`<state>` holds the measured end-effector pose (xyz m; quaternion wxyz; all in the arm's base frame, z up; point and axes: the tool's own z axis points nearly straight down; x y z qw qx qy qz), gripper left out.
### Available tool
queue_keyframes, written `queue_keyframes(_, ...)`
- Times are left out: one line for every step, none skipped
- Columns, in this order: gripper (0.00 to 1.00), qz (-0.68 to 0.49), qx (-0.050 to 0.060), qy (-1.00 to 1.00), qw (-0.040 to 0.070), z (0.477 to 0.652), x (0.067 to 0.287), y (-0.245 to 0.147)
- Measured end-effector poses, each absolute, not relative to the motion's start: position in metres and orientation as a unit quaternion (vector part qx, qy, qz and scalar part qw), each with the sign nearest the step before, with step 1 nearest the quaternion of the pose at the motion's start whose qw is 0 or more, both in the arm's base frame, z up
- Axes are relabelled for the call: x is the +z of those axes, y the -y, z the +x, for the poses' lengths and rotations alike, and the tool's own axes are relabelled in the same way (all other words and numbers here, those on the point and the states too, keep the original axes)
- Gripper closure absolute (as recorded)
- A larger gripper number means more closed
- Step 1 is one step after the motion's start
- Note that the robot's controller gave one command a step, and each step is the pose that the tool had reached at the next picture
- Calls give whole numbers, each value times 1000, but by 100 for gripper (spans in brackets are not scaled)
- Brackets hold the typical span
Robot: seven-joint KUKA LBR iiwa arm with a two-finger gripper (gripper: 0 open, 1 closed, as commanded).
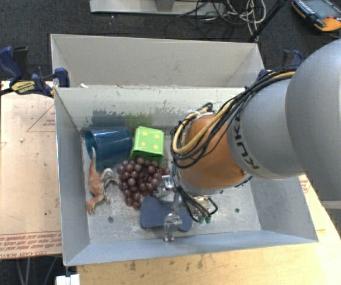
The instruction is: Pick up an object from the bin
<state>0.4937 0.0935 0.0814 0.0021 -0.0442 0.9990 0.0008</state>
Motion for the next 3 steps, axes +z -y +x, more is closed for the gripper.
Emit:
queue_keyframes(100, -19, 1, -1000, 9, 486, 73, -99)
queue_keyframes(100, -18, 1, -1000, 7, 484, 73, -100)
queue_keyframes(100, -18, 1, -1000, 5, 485, 74, -100)
